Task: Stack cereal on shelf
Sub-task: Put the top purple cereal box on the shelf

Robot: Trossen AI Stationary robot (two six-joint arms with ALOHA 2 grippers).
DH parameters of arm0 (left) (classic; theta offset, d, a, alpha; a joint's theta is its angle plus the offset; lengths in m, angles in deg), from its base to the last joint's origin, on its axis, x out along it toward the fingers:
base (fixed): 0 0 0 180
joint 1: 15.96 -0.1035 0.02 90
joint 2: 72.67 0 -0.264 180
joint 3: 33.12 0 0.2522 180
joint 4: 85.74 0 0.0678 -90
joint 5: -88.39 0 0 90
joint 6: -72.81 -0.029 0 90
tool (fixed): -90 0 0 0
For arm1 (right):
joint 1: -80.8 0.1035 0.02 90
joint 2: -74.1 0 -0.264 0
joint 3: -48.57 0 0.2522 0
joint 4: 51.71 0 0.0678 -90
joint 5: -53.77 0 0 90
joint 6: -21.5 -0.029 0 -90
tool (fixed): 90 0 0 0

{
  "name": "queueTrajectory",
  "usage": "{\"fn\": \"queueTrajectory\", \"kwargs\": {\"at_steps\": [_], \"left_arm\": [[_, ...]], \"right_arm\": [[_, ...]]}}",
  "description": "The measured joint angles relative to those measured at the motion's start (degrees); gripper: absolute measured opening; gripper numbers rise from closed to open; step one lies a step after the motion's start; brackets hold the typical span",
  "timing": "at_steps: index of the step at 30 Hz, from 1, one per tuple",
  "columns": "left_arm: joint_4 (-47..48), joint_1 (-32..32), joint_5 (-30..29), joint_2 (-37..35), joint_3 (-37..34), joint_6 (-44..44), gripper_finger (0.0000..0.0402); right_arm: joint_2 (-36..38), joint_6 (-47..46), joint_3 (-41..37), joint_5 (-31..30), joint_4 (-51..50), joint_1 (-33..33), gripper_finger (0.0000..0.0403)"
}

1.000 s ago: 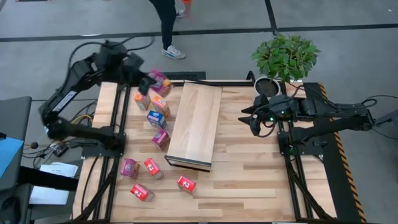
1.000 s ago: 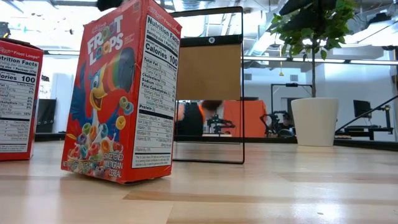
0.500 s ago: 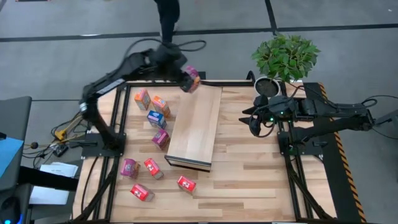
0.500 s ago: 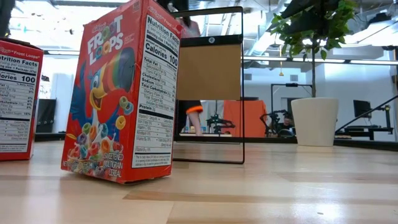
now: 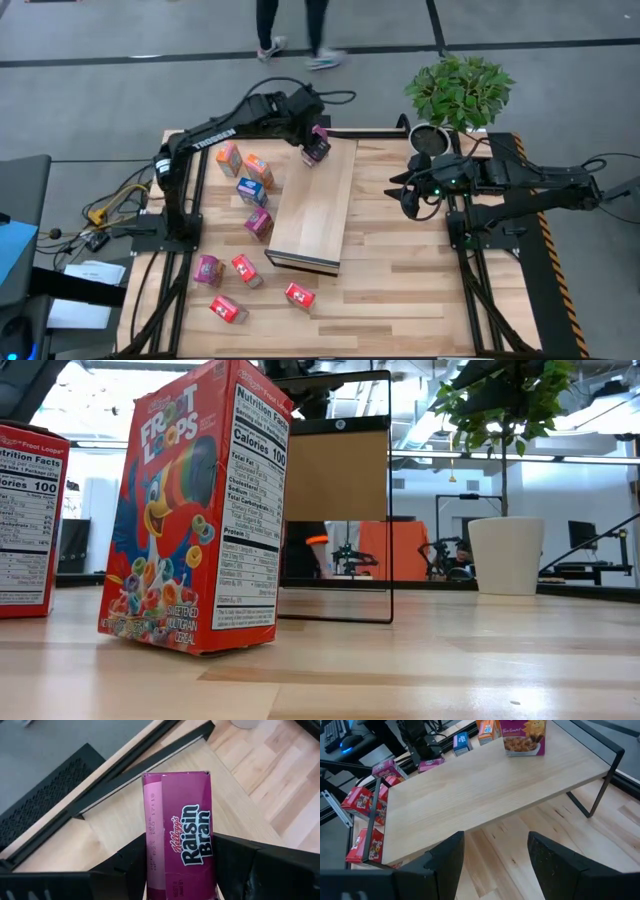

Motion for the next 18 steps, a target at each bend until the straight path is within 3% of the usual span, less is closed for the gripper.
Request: {"fn": "queueTrajectory", "kwargs": {"at_steps": [11,18], "left_arm": [[-3.67,1.09,0.97,-0.13,-0.06,-5.41,0.0172],[-5.96,1.62,0.07,-0.17,-0.06,-7.76,0.0219]], "right_arm": [[0.0,0.13,0.0,-0.01,0.07,0.0,0.0245],[0.0,0.11,0.0,0.0,0.07,0.0,0.0245]]}}
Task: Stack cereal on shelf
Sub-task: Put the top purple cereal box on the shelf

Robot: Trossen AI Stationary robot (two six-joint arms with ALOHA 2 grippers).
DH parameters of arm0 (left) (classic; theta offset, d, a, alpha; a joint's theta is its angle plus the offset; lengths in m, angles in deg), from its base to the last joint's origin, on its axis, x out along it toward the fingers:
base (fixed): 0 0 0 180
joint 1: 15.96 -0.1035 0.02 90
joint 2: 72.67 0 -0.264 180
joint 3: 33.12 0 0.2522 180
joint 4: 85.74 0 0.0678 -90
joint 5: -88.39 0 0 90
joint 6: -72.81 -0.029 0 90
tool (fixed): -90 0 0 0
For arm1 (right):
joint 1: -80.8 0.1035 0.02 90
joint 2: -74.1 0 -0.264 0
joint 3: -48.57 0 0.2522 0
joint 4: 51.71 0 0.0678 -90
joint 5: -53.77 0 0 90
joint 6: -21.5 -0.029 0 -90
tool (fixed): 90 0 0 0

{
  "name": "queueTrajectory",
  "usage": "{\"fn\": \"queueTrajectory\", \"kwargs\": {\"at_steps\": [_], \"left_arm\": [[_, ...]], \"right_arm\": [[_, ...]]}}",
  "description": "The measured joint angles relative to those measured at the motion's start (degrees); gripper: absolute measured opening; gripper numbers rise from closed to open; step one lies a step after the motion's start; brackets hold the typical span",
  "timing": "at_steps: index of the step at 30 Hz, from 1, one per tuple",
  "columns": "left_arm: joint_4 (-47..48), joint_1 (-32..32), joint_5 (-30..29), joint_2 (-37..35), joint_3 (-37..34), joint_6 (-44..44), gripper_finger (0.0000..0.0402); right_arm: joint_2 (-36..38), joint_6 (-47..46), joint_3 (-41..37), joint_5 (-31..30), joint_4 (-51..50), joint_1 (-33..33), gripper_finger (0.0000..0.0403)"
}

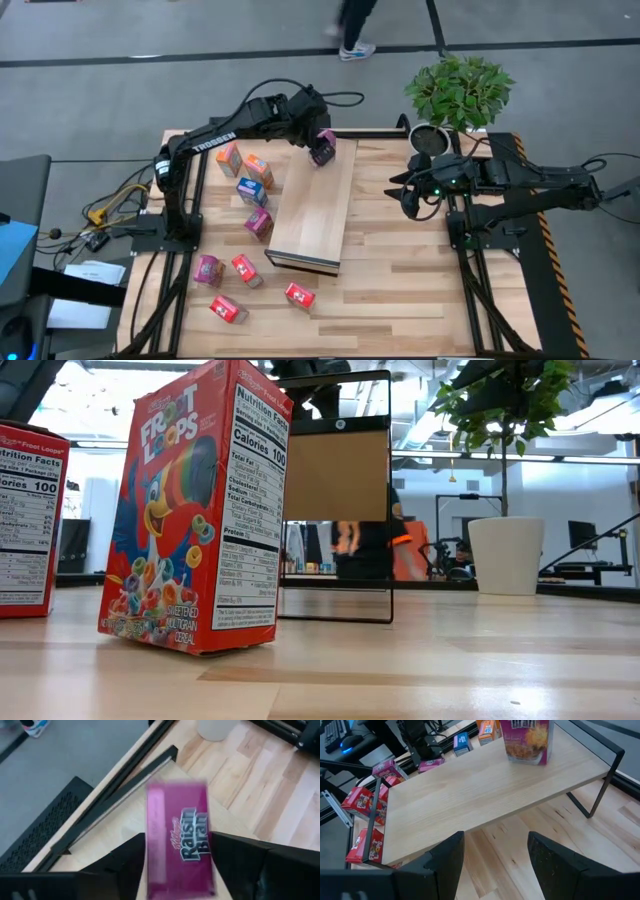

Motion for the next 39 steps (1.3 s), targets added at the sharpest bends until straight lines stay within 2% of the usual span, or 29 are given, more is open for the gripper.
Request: {"fn": "queueTrajectory", "kwargs": {"at_steps": [7,15,18,23,27,29,35,39], "left_arm": [[0.07,0.0,-0.11,-0.01,0.0,2.78,0.0274],[3.2,0.57,0.98,-3.18,5.27,2.47,0.0267],[9.78,1.39,0.27,-3.71,7.46,-0.61,0.0241],[18.47,1.99,-8.11,-4.1,6.19,-3.54,0.0153],[18.63,1.97,-5.42,-4.03,3.1,-6.14,0.0047],[18.43,2.03,-4.71,-4.47,1.21,-7.35,0.0014],[11.64,1.9,-6.01,-10.3,-8.09,-8.83,0.0004],[-2.92,1.55,-3.96,-17.12,-19.41,-9.97,0.0001]], "right_arm": [[0.0,0.0,0.0,0.0,0.0,0.0,0.0245],[-0.02,0.0,0.0,0.0,-0.2,0.02,0.0245],[-0.02,-0.02,0.0,0.0,-0.23,0.02,0.0245],[-0.02,-0.02,0.0,0.0,-0.35,0.02,0.0245],[-0.02,-0.13,0.0,0.0,-0.47,0.04,0.0245],[-0.02,-0.13,0.0,0.0,-0.47,0.07,0.0245],[-0.02,-0.11,0.0,0.0,-0.46,0.07,0.0245],[-0.02,-0.11,0.0,0.0,-0.45,0.07,0.0245]]}}
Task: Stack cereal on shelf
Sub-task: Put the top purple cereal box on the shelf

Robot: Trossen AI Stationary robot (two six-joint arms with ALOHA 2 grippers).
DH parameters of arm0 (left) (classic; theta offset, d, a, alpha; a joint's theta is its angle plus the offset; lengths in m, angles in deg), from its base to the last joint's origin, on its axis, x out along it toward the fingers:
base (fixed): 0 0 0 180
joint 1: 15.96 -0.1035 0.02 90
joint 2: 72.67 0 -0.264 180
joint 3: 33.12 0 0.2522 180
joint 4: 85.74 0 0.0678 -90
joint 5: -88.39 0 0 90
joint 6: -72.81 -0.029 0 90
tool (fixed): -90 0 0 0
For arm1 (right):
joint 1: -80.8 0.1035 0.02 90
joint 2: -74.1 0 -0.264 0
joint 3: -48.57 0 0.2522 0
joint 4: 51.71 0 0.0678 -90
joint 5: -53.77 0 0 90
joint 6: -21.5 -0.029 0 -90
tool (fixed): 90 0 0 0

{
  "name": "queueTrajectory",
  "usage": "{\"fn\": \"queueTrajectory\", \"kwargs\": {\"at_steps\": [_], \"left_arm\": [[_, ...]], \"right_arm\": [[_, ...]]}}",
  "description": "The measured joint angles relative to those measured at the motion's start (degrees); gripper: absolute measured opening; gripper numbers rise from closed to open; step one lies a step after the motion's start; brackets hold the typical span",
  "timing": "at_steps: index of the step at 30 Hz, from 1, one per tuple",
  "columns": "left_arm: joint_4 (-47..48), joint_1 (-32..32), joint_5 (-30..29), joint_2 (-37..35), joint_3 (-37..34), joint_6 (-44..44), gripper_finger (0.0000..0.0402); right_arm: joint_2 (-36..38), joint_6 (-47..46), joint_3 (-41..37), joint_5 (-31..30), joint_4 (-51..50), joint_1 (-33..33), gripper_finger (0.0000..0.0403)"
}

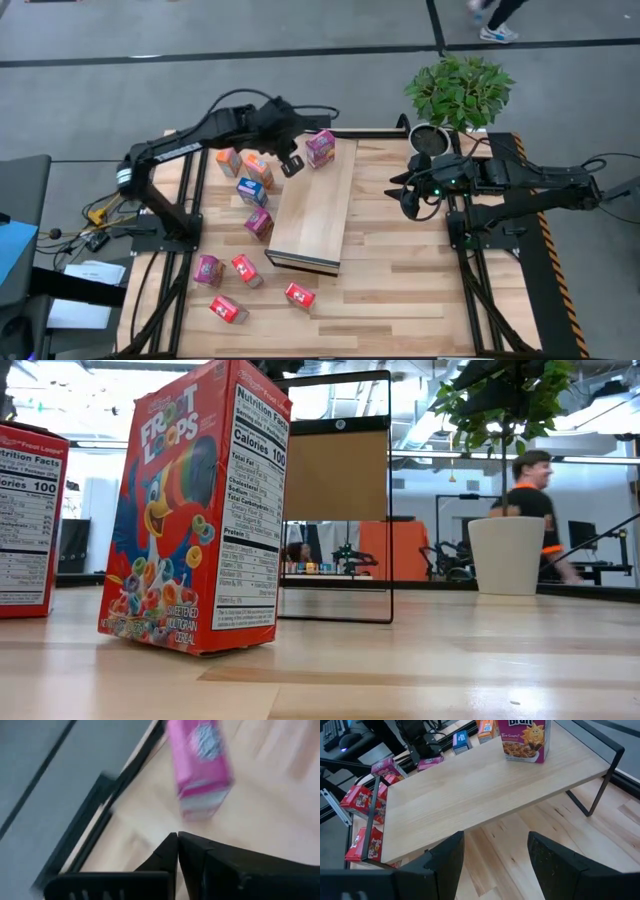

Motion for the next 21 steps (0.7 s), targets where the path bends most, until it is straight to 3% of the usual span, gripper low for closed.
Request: {"fn": "queueTrajectory", "kwargs": {"at_steps": [4,11,15,21], "left_arm": [[-10.63,-0.13,1.97,-4.31,-10.33,-0.08,0.0],[-21.57,-0.13,1.38,-5.49,-22.04,4.14,0.0],[-28.63,-0.13,1.47,-5.46,-26.0,5.95,0.0],[-31.9,0.21,3.61,-5.46,-26.73,8.2,0.0]], "right_arm": [[0.0,-0.33,0.0,0.0,0.03,0.0,0.0245],[0.0,-0.67,0.0,0.01,0.01,0.0,0.0245],[0.0,-1.35,0.0,0.02,0.02,0.0,0.0245],[0.0,-1.36,0.0,0.02,0.01,0.0,0.0245]]}}
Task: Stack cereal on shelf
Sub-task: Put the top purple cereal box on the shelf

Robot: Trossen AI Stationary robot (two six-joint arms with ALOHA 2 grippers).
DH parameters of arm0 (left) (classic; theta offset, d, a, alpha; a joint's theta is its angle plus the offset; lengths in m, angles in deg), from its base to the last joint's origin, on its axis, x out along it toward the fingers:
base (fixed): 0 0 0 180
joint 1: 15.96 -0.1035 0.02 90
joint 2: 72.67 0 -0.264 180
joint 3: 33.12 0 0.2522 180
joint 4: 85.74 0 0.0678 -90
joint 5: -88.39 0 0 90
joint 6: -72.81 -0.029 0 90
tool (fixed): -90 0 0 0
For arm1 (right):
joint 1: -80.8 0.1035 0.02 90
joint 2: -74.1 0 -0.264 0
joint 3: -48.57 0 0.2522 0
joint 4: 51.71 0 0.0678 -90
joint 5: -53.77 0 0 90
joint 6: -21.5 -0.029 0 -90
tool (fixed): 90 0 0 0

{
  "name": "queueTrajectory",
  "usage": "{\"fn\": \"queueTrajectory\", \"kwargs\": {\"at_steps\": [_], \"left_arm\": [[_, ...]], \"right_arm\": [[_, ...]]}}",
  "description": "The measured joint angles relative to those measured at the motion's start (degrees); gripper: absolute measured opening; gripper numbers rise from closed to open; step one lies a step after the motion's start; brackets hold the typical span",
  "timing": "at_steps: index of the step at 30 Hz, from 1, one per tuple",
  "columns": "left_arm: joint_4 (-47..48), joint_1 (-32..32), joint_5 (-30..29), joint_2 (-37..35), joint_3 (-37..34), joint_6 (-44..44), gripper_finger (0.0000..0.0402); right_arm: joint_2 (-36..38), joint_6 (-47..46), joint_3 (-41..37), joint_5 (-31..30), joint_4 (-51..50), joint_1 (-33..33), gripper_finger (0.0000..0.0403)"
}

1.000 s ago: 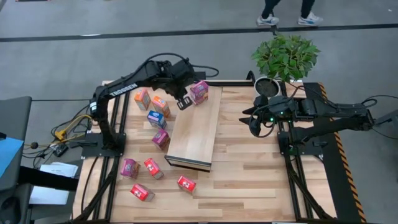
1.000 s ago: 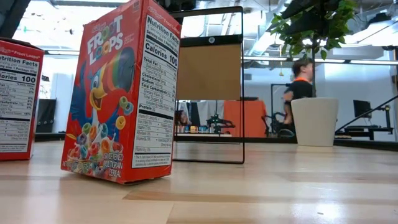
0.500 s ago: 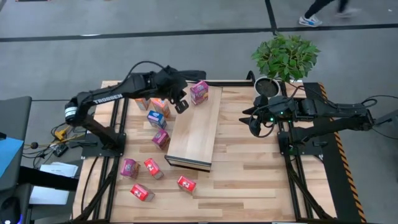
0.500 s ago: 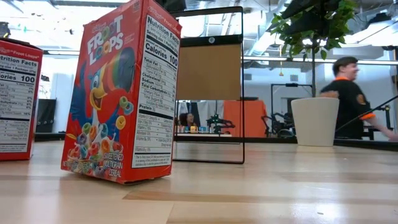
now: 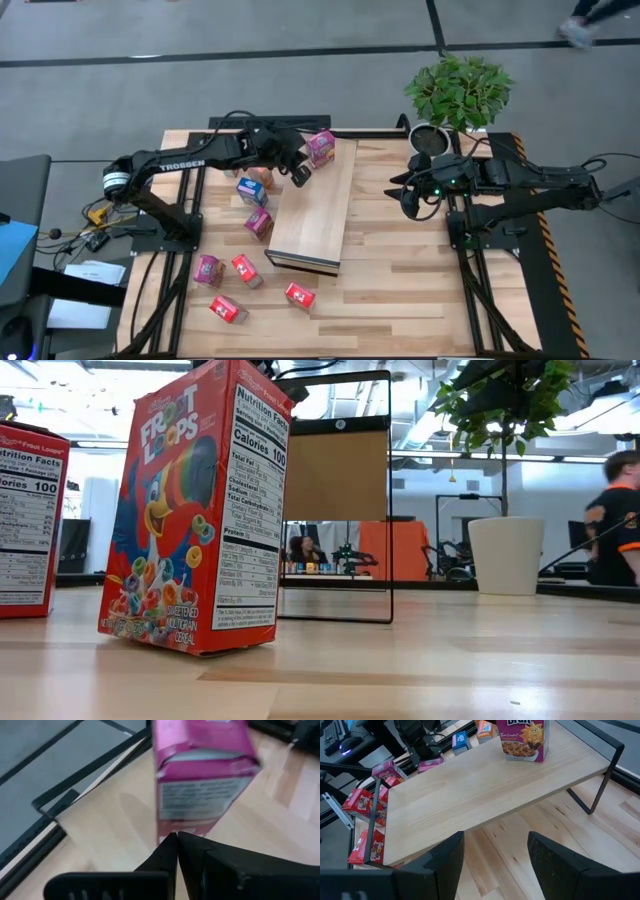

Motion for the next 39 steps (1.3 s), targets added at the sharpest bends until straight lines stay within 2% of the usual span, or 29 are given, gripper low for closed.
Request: {"fn": "queueTrajectory", "kwargs": {"at_steps": [6,15,17,23,25,28,30,39], "left_arm": [[-3.06,0.05,0.53,1.05,0.07,1.25,0.0],[-8.15,0.94,5.58,4.99,-0.07,4.45,0.0],[-11.82,1.51,6.31,5.83,0.17,4.56,0.0],[-5.5,3.4,6.16,4.45,1.82,5.21,0.0],[-1.46,4.55,3.66,2.58,3.47,3.71,0.0],[5.09,5.32,-5.77,0.51,3.72,3.1,0.0],[5.29,4.9,-9.75,0.42,3.45,1.85,0.0],[-1.02,1.3,-9.95,2.54,2.82,-2.83,0.0]], "right_arm": [[0.0,0.0,0.0,-0.02,0.04,0.0,0.0245],[-1.18,1.95,-0.09,-0.15,4.35,0.0,0.0245],[-2.31,1.99,0.01,-0.28,5.79,-0.04,0.0245],[-6.82,2.06,-0.07,-0.09,5.08,0.39,0.0245],[-8.15,2.29,-0.01,-0.08,5.35,0.78,0.0245],[-10.09,3.07,-0.04,-0.07,6.53,1.31,0.0245],[-10.95,3.1,-0.04,-0.15,6.71,1.63,0.0245],[-12.17,3.11,0.06,-0.11,10.38,2.75,0.0245]]}}
